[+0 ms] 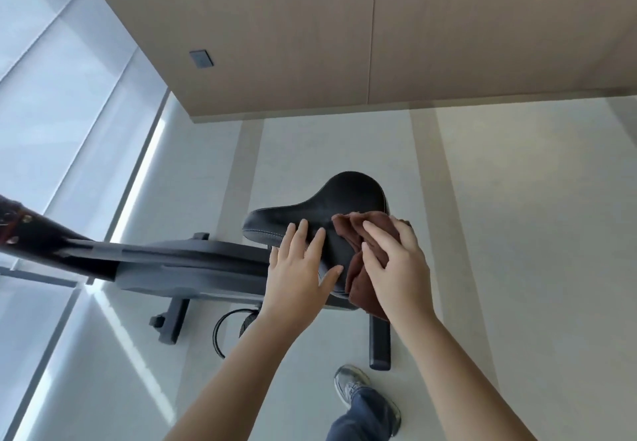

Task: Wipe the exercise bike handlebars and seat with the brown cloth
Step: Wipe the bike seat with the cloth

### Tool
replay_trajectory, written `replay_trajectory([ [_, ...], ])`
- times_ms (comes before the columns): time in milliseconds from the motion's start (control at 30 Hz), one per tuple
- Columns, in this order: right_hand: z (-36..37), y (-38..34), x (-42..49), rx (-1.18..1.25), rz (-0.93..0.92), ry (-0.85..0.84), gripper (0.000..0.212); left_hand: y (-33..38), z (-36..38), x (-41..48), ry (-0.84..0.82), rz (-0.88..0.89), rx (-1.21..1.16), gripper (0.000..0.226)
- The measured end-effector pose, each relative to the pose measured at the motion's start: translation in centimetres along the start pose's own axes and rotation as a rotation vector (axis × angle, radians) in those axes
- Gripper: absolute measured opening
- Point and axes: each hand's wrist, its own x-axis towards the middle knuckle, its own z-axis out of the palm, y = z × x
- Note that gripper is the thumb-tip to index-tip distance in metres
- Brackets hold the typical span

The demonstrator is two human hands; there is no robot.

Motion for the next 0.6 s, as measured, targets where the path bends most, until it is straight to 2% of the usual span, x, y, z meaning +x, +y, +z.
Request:
replay_trajectory([
  [267, 1.3, -1.8, -3.5, -0.25, 0.056, -0.002, 0.032, -0.6, -0.6, -3.5, 0.021, 0.06, -0.063, 0.047],
  [467, 1.0, -2.0, -3.8, -0.31, 0.05, -0.018, 0.034, -0.6, -2.7, -4.1, 0.08, 0.148, -0.036, 0.039],
  [600, 0.5, -2.3, -4.9, -0.25, 0.036, -0.017, 0.031, 0.1, -4.0, -4.4, 0.139, 0.215, -0.077, 0.035],
])
